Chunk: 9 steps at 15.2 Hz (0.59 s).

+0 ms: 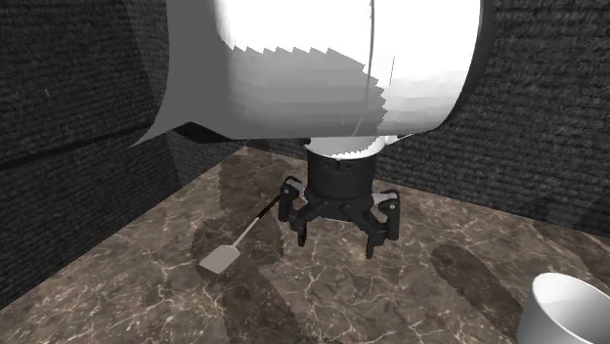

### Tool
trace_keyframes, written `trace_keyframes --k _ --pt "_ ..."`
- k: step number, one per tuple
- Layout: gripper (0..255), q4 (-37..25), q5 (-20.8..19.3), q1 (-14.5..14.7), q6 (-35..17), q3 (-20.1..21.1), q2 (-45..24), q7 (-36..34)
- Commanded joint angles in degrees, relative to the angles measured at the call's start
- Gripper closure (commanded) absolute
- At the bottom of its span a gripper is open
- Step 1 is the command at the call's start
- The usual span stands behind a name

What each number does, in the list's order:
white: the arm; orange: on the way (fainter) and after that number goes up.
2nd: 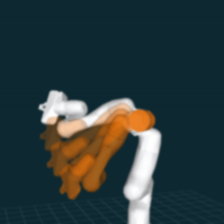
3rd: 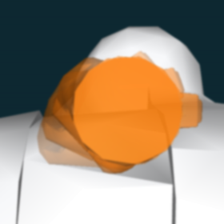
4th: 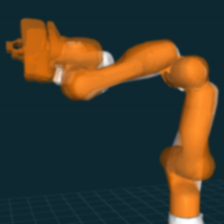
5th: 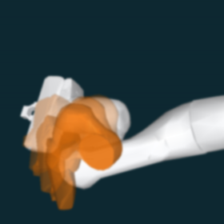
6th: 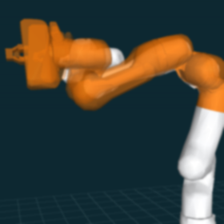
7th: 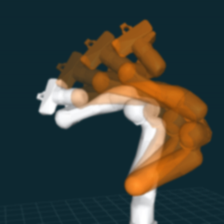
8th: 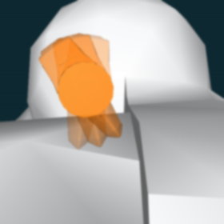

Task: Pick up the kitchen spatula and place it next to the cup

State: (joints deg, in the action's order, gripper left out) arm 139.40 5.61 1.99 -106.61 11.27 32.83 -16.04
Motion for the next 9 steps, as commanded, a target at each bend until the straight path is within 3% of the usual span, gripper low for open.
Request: trace_keyframes --k 1,9 --pt "0 -1.1 0.68 0.3 -3.08 2.43 -3.69 -3.42" --pt "0 -8.41 -1.67 -0.14 -13.07 9.87 -19.8 -15.95"
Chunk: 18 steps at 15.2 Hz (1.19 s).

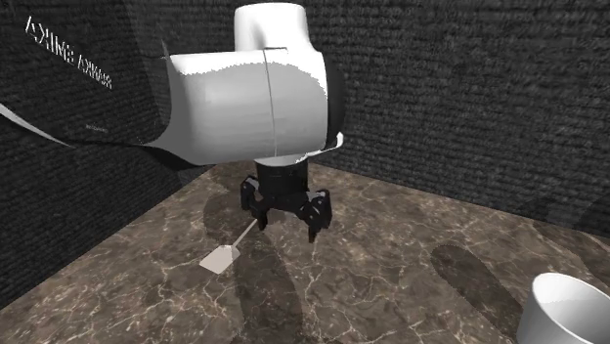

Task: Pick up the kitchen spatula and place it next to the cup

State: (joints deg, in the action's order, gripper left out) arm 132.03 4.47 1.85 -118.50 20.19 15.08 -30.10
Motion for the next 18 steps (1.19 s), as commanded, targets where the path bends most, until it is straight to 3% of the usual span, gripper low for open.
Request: trace_keyframes --k 1,8,15,18 --pt "0 -2.32 -1.36 -0.06 -2.17 1.73 -4.26 -3.63" --pt "0 -13.64 -9.87 1.15 -6.59 4.97 -20.63 -16.46" --pt "0 -29.38 -18.68 6.39 -6.4 3.51 -37.35 -27.12" --pt "0 -29.44 -19.3 6.77 -7.52 3.1 -38.6 -27.61"
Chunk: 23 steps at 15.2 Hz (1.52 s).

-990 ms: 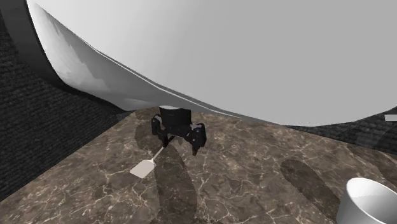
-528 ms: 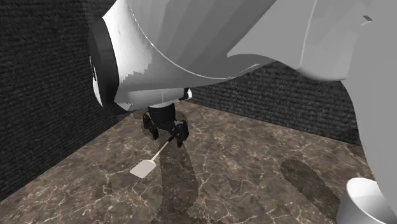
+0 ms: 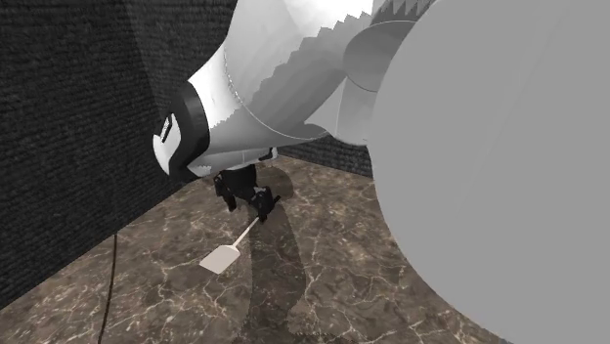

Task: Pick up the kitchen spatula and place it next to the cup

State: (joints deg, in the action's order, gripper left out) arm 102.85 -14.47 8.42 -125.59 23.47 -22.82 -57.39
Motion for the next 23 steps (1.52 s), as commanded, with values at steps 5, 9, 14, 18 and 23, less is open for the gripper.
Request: trace_keyframes --k 5,9,14,18,23 --pt "0 0.65 -1.74 0.61 -3.6 -0.94 -3.17 -1.17" --pt "0 0.65 -1.74 0.61 -3.6 -0.94 -3.17 -1.17" --pt "255 0.65 -1.74 0.61 -3.6 -0.94 -3.16 -1.17" --pt "255 0.66 -1.74 0.61 -3.6 -0.94 -3.16 -1.17" --pt "255 0.65 -1.74 0.61 -3.6 -0.94 -3.16 -1.17"
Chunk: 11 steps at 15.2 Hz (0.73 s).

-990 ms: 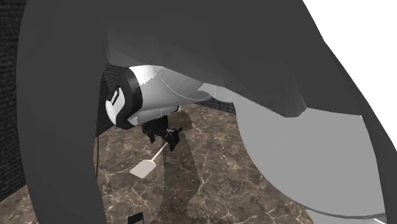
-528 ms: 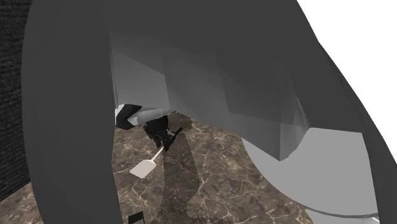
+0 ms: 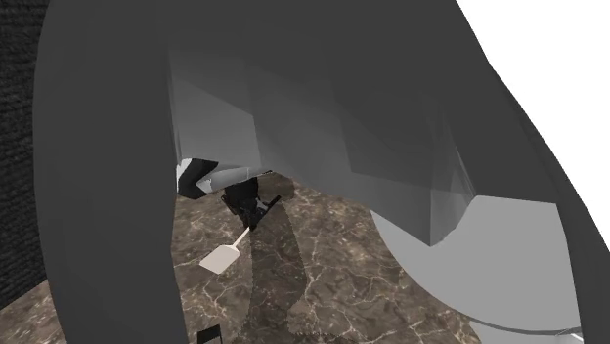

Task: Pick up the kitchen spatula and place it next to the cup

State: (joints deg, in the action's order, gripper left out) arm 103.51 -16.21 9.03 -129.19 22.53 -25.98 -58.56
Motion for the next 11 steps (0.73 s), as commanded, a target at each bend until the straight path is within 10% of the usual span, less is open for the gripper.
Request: trace_keyframes --k 1,11 --pt "255 -0.19 0.25 -0.09 0.58 0.14 0.41 0.18" --pt "255 -2.88 2.52 -0.77 6.65 1.26 4.15 1.86"
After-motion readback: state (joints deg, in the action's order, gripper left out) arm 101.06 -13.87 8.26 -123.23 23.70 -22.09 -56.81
